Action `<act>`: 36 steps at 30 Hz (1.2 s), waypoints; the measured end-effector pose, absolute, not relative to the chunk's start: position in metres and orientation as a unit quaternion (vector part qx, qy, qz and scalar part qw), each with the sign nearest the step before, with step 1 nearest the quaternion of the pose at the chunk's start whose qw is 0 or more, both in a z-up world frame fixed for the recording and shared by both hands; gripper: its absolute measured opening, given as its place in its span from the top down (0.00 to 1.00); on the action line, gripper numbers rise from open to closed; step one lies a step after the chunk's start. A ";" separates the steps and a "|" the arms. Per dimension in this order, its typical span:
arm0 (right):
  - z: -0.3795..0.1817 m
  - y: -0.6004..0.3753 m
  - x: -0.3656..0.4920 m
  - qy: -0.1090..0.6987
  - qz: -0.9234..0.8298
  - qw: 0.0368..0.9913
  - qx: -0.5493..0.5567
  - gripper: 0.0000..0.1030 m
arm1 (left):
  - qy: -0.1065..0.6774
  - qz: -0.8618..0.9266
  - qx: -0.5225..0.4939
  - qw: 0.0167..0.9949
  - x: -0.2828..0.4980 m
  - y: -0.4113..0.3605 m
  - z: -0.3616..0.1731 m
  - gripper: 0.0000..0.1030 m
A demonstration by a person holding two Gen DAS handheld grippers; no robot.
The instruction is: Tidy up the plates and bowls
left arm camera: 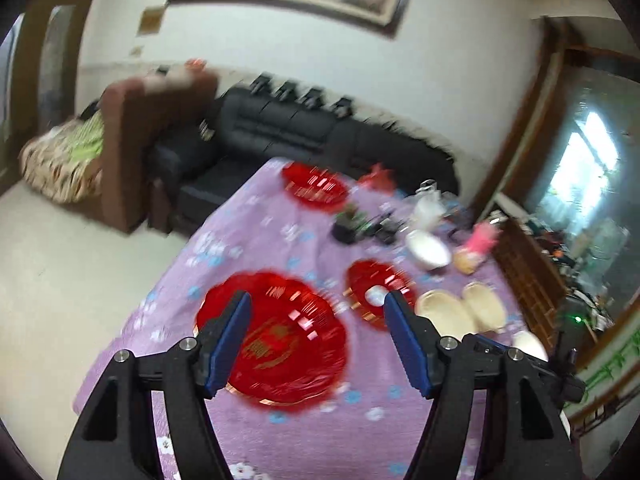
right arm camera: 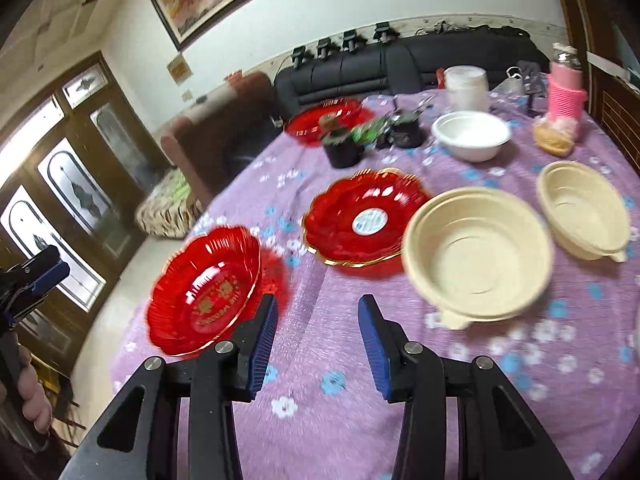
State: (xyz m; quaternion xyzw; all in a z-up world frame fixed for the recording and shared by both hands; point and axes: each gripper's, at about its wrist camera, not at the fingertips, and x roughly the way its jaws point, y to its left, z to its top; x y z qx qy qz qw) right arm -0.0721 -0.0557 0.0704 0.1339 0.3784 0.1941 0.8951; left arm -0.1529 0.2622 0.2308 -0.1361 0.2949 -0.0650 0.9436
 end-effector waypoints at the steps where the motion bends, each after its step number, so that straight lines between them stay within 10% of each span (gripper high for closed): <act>1: 0.079 -0.066 -0.075 0.376 0.202 0.892 0.150 0.55 | 0.284 -0.071 -0.132 0.947 -0.157 0.257 0.245 0.31; 6: 0.117 -0.122 -0.084 0.398 0.273 0.823 0.299 0.47 | 0.246 -0.103 -0.127 0.955 -0.171 0.242 0.309 0.28; 17: 0.356 -0.168 -0.120 0.251 0.198 0.930 0.182 0.47 | 0.186 -0.105 -0.131 0.968 -0.171 0.245 0.491 0.23; 22: 0.439 -0.173 -0.127 0.168 0.133 0.966 0.142 0.09 | 0.182 -0.050 -0.092 0.978 -0.148 0.241 0.513 0.04; 30: 0.271 -0.145 -0.052 0.320 0.130 0.932 0.113 0.10 | 0.271 -0.084 -0.073 0.956 -0.078 0.203 0.356 0.02; 36: 0.117 -0.153 -0.009 0.435 0.129 0.880 0.139 0.29 | 0.385 -0.169 -0.095 0.902 -0.031 0.140 0.211 0.08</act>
